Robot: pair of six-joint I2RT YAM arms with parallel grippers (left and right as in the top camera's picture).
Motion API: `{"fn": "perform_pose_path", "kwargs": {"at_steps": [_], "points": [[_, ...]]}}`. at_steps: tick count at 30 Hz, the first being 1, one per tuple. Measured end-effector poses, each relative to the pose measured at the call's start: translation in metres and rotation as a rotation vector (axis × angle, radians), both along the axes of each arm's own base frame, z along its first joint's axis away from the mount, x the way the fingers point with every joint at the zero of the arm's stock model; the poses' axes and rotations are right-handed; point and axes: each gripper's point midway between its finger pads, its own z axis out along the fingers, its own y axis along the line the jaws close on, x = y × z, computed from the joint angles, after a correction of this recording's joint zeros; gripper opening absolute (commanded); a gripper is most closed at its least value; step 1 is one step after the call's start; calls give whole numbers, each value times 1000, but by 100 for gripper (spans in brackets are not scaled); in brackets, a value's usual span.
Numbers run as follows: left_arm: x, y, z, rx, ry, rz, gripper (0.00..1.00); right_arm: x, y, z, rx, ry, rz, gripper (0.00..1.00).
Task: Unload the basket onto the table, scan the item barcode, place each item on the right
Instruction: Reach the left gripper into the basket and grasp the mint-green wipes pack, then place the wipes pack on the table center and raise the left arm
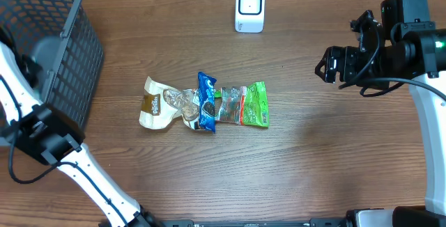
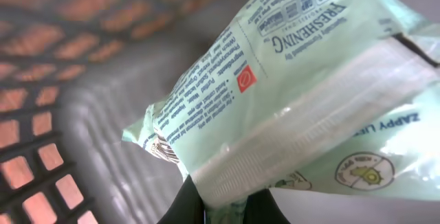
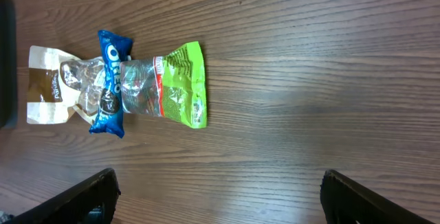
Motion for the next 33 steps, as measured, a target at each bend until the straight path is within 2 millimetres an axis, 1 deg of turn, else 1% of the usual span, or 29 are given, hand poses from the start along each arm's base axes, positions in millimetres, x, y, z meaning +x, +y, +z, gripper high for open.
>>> {"fn": "perform_pose_path", "kwargs": {"at_steps": [1, 3, 4, 5, 6, 8, 9, 11, 12, 14, 15, 16, 18, 19, 21, 25, 28, 32, 33], "points": [[6, -4, 15, 14, -35, -11, 4, 0, 0, 0, 0, 0, 0, 94], [15, -12, 52, 49, -116, -34, 4, 0, 0, 0, 0, 0, 0, 94], [19, -19, 77, 75, -168, -49, 4, 0, 0, 0, 0, 0, 0, 94], [20, -23, 94, 93, -202, -58, 4, 0, 0, 0, 0, -2, 0, 94], [21, -32, 123, 122, -258, -74, 4, 1, 0, 0, 0, -4, 0, 95], [20, -47, 162, 159, -334, -101, 4, 1, 0, 0, 0, -5, 0, 94], [17, -60, 187, 180, -380, -127, 4, 1, 0, 0, 0, -5, 0, 94], [10, -83, 222, 207, -438, -174, 4, 1, 0, 0, 0, -6, 0, 94], [7, -98, 237, 215, -462, -206, 4, 1, 0, 0, 0, -5, 0, 94], [4, -140, 260, 215, -491, -303, 4, 1, 0, 1, 0, -6, 0, 94], [5, -157, 264, 206, -492, -344, 4, 1, 0, 1, 0, -6, 0, 94], [6, -178, 267, 192, -490, -399, 4, 2, 0, 1, 0, -7, 0, 94], [13, -228, 264, 154, -470, -533, 4, 2, 0, 1, 1, -8, 0, 94], [18, -247, 262, 143, -462, -592, 4, 2, 0, 1, 1, -8, 0, 94], [30, -294, 252, 119, -434, -728, 4, 2, 0, 1, 1, -10, 0, 94], [38, -372, 232, 138, -344, -947, 4, 2, 0, 1, 0, -8, 0, 94], [34, -425, 217, 211, -249, -1122, 4, 2, 0, 1, 0, -7, 0, 94], [22, -477, 206, 354, -142, -1293, 4, 3, 0, 1, 0, -11, 0, 94], [20, -486, 205, 391, -126, -1323, 4, 3, 0, 1, 1, -12, 0, 94]]}}
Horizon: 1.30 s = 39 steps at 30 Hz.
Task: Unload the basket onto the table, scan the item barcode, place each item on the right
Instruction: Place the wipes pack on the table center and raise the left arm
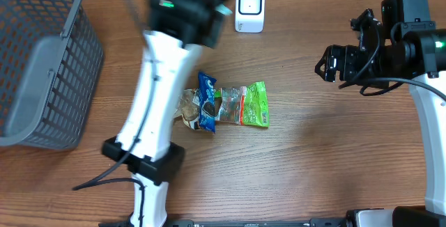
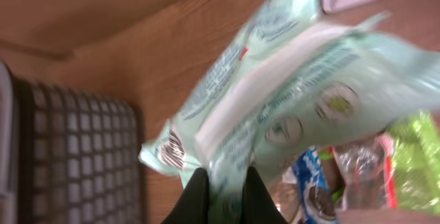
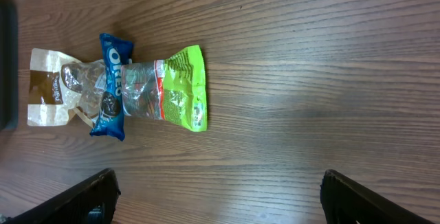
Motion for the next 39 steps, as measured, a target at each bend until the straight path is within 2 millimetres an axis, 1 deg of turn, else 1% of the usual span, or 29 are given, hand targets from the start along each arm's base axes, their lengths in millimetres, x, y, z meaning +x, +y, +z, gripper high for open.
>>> {"fn": "perform_pose_path", "kwargs": {"at_steps": [4, 7, 8, 10, 14, 17, 21, 22, 23, 25, 28, 30, 31, 34, 36, 37, 39], "points": [[-3, -38, 6, 149, -72, -114, 4, 0, 0, 0, 0, -2, 1, 94], [-5, -63, 16, 193, -135, -175, 4, 0, 0, 0, 0, -2, 0, 94], [-5, -68, 17, 195, -146, -189, 4, 0, 0, 0, 0, -2, 0, 94], [-6, -73, 16, 183, -140, -211, 4, 0, 0, 0, 0, -2, 0, 94], [-6, -75, 3, 73, -80, -212, 4, 2, 0, 1, 0, -9, 0, 94], [2, -55, -6, -31, -39, -121, 4, 7, 1, 3, 6, -34, 2, 94], [17, -18, -14, -176, -8, 38, 4, 13, 4, 6, 24, -61, 9, 93], [21, -8, -16, -221, 6, 71, 4, 15, 6, 7, 35, -64, 13, 90], [24, 0, -18, -259, 17, 97, 4, 16, 7, 6, 39, -64, 14, 90], [32, 19, -22, -360, 46, 151, 4, 22, 12, 5, 61, -68, 20, 88], [38, 42, -24, -482, 79, 203, 4, 34, 23, 1, 92, -75, 18, 88], [41, 58, -25, -553, 94, 240, 5, 46, 40, -4, 121, -72, 18, 88], [41, 63, -25, -571, 97, 249, 7, 50, 48, -6, 134, -72, 18, 86], [43, 75, -24, -620, 103, 272, 15, 66, 84, -14, 182, -76, 27, 80], [44, 80, -24, -639, 104, 284, 25, 76, 115, -22, 220, -67, 31, 77], [44, 81, -24, -640, 103, 285, 32, 79, 125, -25, 234, -64, 28, 76], [45, 86, -24, -644, 99, 302, 42, 83, 156, -39, 268, -30, 17, 76]]}}
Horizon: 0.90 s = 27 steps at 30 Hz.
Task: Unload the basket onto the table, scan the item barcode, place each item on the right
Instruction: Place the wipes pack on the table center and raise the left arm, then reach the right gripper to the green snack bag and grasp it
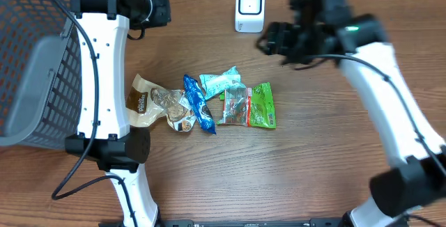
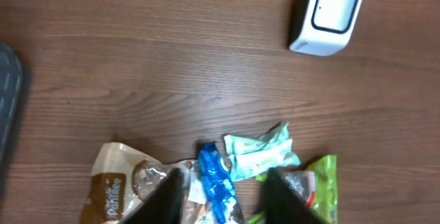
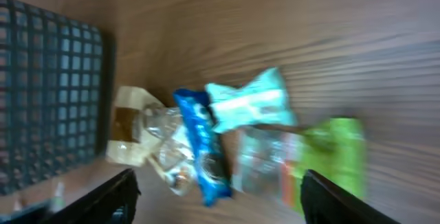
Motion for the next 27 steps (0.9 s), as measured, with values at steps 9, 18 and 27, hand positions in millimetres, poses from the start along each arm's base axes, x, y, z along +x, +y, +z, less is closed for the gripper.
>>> {"fn": "perform_pose_path", "kwargs": {"at_steps": [9, 18, 27], "points": [[2, 20, -1, 83, -7, 61, 66, -17, 93, -85, 12, 239, -35, 77], [4, 23, 0, 100, -14, 73, 79, -17, 109, -125, -60, 256, -80, 76], [4, 24, 0, 101, -15, 74, 100, -17, 125, -157, -100, 258, -98, 76]]}}
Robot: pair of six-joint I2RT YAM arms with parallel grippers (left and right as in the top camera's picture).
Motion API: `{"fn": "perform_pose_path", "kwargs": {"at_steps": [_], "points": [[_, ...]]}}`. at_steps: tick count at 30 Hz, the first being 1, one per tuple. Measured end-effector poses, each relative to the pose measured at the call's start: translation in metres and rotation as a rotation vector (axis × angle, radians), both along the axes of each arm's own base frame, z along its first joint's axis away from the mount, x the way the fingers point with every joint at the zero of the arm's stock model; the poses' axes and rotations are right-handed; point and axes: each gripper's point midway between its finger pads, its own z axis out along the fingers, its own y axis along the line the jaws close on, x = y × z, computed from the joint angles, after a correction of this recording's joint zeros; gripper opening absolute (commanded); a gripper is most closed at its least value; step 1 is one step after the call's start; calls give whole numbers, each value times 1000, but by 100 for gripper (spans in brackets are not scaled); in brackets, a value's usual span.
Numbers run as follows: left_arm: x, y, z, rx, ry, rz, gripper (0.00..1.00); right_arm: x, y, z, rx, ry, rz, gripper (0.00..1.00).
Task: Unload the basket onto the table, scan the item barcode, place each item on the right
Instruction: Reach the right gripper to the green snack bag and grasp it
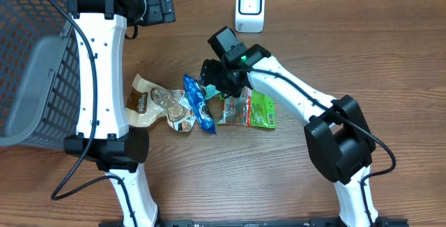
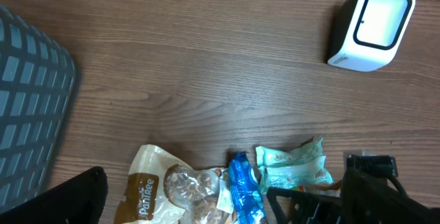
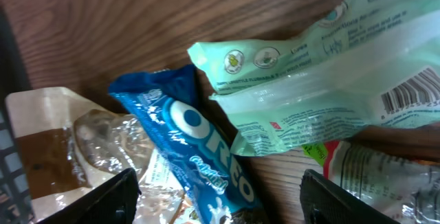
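A mint-green wipes pack (image 3: 323,93) lies on the table with its barcode (image 3: 411,93) facing up, wedged between a blue Oreo packet (image 3: 199,148) and a green snack bag (image 1: 258,108). My right gripper (image 3: 218,179) is open and low over the Oreo packet and the pack's left end, holding nothing. The white scanner (image 1: 249,8) stands at the back of the table. High at the back left, my left gripper (image 1: 162,4) is wide open and empty, looking down on the wipes pack (image 2: 292,165) and the scanner (image 2: 369,26).
A grey mesh basket (image 1: 35,53) fills the left side of the table. A beige and brown pouch (image 1: 146,102) lies left of the Oreo packet (image 1: 195,105). The right arm reaches across the middle of the table from the lower right.
My right gripper was high near the scanner and is now low over the packets, still open. My left gripper's fingers stand wider apart. The wipes pack has not moved.
My left gripper was shut on the wipes pack at the basket, then held it over the table near the scanner. Later the pack lay among the packets, the left gripper was open and the right arm had come to the middle. Now the right gripper hangs over it.
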Motion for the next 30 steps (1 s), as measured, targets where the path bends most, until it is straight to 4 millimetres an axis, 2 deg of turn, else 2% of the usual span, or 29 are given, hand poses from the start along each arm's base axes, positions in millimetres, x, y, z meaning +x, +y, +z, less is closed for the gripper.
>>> {"fn": "perform_pose_path", "kwargs": {"at_steps": [6, 11, 13, 15, 19, 21, 24, 30], "points": [[0, 0, 0, 0, 0, 0, 100, -23, -19, -13, -89, 100, -3, 77], [0, 0, 0, 1, 0, 0, 100, -38, -25, -12, -96, 154, 82, 77], [0, 0, 0, 2, 0, 1, 100, -43, -31, -4, -97, 182, 128, 77], [0, 0, 0, 2, -1, 1, 100, -45, -42, 17, -109, 200, 180, 81], [0, 0, 0, 2, 0, 1, 100, -34, -73, 57, -148, 162, 250, 88], [0, 0, 0, 2, -1, 1, 100, -30, -89, 63, -179, 143, 272, 89], [0, 0, 0, 2, -1, 1, 100, -21, -106, 54, -210, 123, 289, 91], [0, 1, 0, 3, 0, 1, 100, -32, -113, -2, -247, 157, 333, 100]]}}
